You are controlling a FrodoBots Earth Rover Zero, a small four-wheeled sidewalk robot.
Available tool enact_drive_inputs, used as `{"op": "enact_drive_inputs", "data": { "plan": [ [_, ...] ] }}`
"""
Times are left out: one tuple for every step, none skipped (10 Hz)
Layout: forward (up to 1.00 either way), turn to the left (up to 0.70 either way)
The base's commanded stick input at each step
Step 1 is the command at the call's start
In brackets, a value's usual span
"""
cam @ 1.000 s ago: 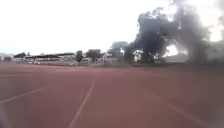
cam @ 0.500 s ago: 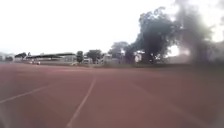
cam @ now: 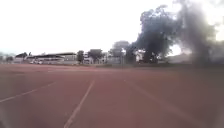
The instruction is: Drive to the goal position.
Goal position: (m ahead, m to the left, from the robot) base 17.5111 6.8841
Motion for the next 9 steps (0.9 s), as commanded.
{"op": "enact_drive_inputs", "data": {
  "plan": [
    [0.70,0.00],
    [0.70,0.00],
    [0.70,0.00],
    [0.70,0.00],
    [0.70,0.00],
    [0.70,0.00],
    [0.70,0.00],
    [0.70,0.00],
    [0.70,0.00]
  ]
}}
